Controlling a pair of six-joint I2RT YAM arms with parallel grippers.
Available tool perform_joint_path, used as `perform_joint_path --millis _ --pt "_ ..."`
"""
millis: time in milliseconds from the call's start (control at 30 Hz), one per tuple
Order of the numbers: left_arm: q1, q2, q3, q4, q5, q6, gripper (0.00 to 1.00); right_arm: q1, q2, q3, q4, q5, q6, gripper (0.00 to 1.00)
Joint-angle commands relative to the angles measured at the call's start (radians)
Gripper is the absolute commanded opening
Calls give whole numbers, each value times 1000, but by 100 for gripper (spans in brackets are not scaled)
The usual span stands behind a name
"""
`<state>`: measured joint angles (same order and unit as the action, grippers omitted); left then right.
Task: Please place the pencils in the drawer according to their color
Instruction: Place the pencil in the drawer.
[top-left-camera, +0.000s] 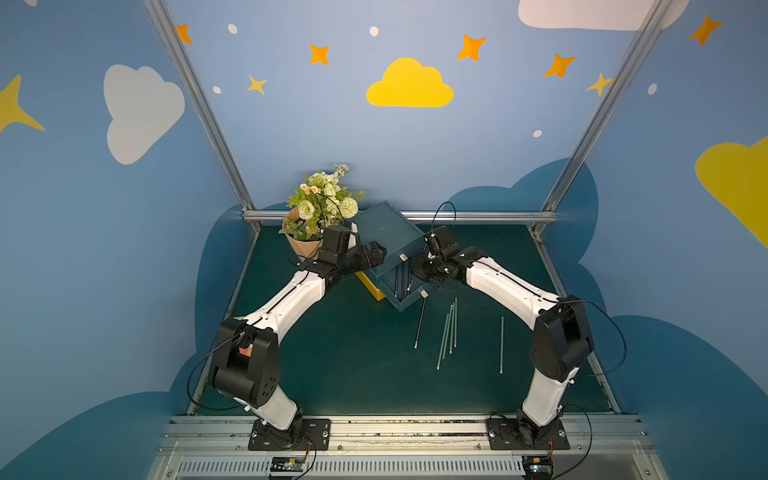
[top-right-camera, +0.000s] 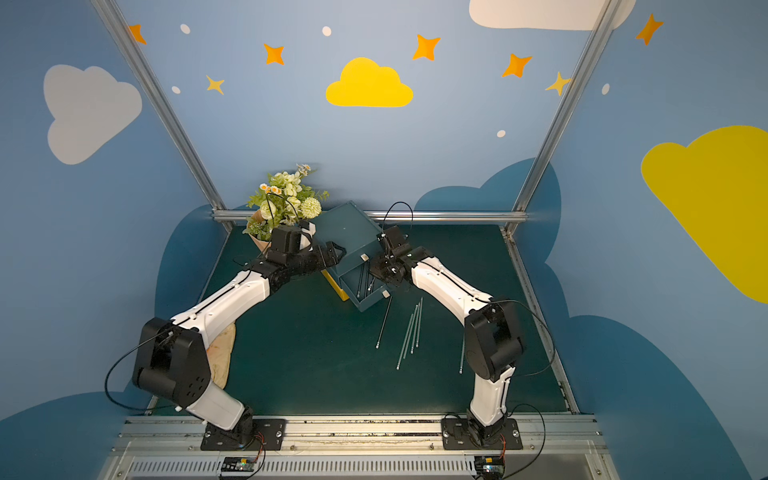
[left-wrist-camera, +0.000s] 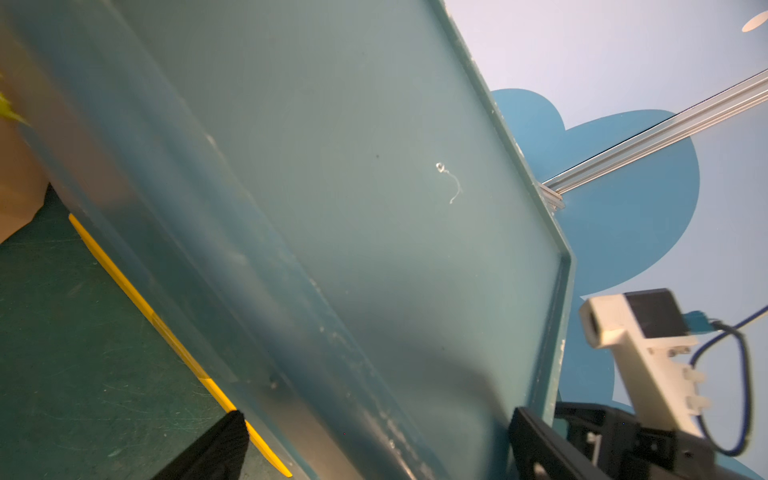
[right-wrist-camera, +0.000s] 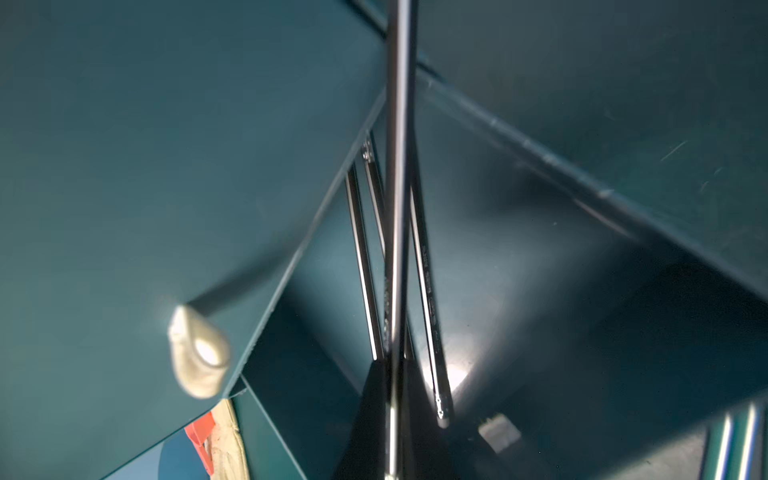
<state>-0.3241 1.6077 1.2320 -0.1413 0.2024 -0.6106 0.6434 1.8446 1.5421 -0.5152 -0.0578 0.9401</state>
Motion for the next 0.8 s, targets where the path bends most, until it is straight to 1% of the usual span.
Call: perform_joint_path --millis 0,133,200,233,300,433,567,767 --pt "-6 14 -26 -119 -30 19 100 30 19 23 9 -31 0 0" --pt "-8 14 -26 -119 -31 20 100 48 37 24 11 -43 -1 0" --pt "-8 15 -26 -119 -31 19 100 50 35 30 6 -45 -4 25" --pt "-9 15 -26 -119 -31 20 100 50 29 32 4 -45 -7 31" --pt "-7 14 -25 -117 -30 20 100 51 8 35 0 -39 -18 38" --pt "-8 14 -23 -117 -28 21 100 52 -61 9 -17 -18 -38 40" --pt "-9 12 -23 -118 -27 24 100 61 -165 -87 -17 21 -52 40" --pt "-7 17 -25 -116 -21 25 100 96 -293 -255 -53 117 -79 41"
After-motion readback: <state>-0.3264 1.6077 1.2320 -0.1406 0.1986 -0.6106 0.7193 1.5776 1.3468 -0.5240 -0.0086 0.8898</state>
